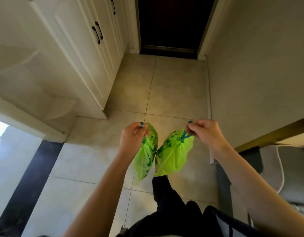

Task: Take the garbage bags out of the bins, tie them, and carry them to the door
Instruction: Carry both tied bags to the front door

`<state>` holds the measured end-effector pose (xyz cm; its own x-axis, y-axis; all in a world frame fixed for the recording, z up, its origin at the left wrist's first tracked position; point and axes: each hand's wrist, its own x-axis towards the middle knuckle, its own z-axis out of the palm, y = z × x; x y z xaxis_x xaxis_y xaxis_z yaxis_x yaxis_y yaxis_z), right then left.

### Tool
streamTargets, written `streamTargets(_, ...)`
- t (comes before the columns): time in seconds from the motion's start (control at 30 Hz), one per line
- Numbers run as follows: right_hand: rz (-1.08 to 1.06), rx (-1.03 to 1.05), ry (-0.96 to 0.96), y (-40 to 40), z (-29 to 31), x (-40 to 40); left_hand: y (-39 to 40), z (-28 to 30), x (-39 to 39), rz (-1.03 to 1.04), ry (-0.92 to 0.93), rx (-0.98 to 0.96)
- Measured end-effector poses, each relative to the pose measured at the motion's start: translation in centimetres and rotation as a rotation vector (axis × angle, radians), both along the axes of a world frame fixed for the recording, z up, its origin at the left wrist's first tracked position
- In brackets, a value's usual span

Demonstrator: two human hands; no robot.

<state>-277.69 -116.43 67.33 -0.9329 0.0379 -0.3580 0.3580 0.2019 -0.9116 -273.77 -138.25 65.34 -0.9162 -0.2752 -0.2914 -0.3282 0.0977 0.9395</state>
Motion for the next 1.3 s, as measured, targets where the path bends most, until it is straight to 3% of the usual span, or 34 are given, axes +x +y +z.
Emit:
streamTargets(0.37,0.102,0.048,0.021,-1.2,-1.4,-22.3,-0.7,0.7,-20.9,0.037,0.011,0.012)
streamTargets(0.7,0.019,0.142,0.065,-3.6,-1.8,-41.7,-3.5,0.3,-41.5,-0.166,0.089,-0.045)
streamTargets(1.1,-0.167,-0.040,0.062,-5.2,-0.8,-63.5,-5.2,-0.2,-64.6,-0.163,0.077,-0.107)
streamTargets(1.3,-0.092,-0.063,0.031,-5.3,-0.9,-74.8,-5.1,-0.3,-75.3,-0.070,0.120,-0.117)
